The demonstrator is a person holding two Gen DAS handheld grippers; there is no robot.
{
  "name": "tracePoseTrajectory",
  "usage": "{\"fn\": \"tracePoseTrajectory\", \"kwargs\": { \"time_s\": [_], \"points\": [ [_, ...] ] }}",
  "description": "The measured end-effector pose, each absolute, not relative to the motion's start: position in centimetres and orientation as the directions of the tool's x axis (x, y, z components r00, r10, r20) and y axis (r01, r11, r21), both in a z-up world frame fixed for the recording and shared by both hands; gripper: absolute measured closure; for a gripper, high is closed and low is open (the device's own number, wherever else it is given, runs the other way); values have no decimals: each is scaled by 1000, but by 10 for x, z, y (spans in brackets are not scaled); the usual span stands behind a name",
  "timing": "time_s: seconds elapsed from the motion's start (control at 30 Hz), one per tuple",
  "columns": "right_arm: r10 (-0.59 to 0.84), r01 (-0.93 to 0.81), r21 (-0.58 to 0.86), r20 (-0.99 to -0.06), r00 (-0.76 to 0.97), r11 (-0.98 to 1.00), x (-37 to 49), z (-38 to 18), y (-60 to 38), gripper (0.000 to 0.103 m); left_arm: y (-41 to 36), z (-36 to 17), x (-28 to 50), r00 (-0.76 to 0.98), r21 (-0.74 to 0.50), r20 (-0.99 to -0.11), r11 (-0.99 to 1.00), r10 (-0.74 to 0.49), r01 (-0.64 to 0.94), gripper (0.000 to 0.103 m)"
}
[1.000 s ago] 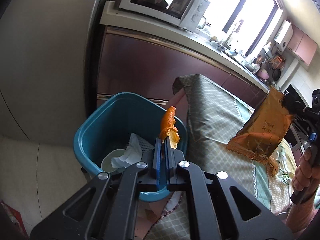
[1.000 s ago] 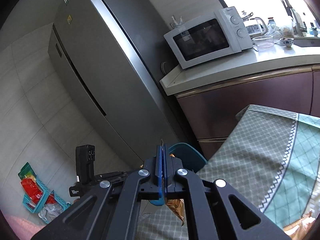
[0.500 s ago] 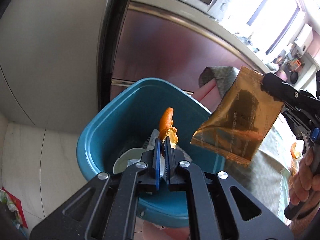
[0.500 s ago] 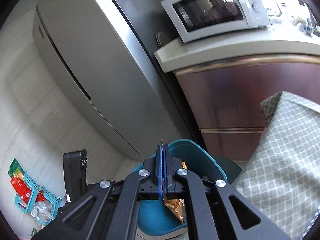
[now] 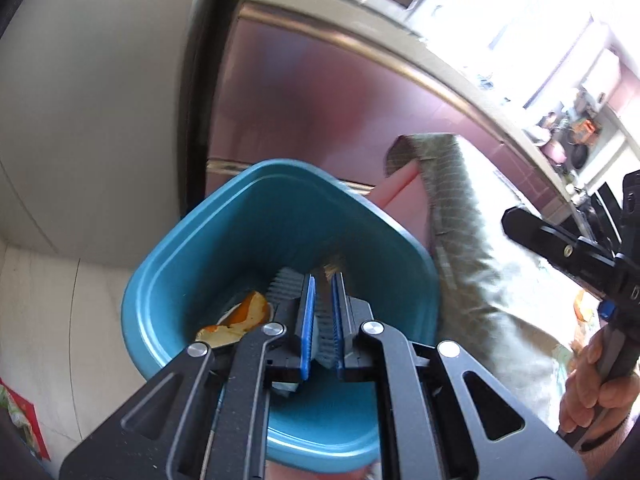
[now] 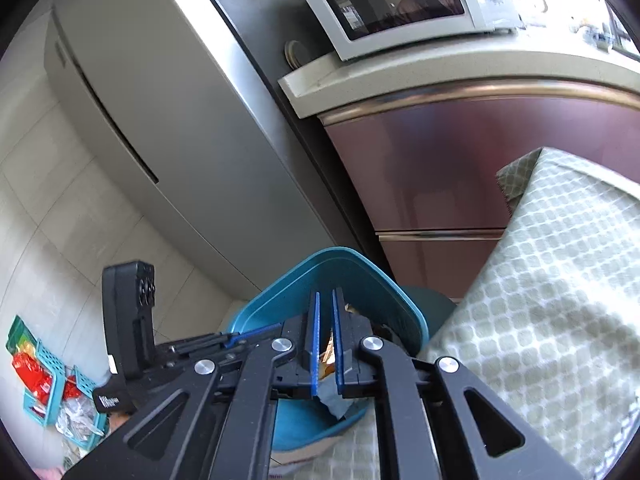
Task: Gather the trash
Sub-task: 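Move both open tools back over the table, then grasp the gold wrapper with the left tool while the right tool grasps the green-printed wrapper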
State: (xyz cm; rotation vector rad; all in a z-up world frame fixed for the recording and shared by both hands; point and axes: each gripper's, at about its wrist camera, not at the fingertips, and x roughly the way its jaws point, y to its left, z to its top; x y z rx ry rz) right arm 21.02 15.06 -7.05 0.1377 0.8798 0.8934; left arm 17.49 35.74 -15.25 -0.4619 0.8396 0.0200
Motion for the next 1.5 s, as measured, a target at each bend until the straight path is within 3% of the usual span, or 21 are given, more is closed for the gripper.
{"fn": "tracePoseTrajectory", "kwargs": {
  "time_s": [0.23,0.43,0.67,0.83,1.17,1.33,1.4,1.5],
  "points": [
    [749,-647,432,-563,350,628,174,-41,92,84,317,-109,168,731,-387,-643,921,-229,-52,92],
    [718,-609,404,-524,458,683,138,-18,10,74,253,-80,166,727,-379,-587,914,-357,142,86],
    [575,-421,392,-539,616,818,102,-17,-101,68,154,-70,166,616,-402,-565,835,-550,376,69],
    [442,-249,388,-562,699,887,74,-24,-175,60,83,-84,160,496,-418,-597,772,-630,478,67],
    [288,-16,399,-632,719,917,37,-67,-269,51,11,-122,172,344,-492,-648,718,-679,492,62],
    [298,22,437,-648,701,899,30,-85,-278,46,7,-130,174,327,-522,-656,722,-680,454,53],
    [316,24,463,-642,699,886,29,-88,-281,39,5,-134,177,319,-536,-656,720,-684,441,53],
    [330,21,475,-642,692,880,30,-93,-279,38,1,-136,183,306,-557,-655,715,-691,423,52]
  ]
}}
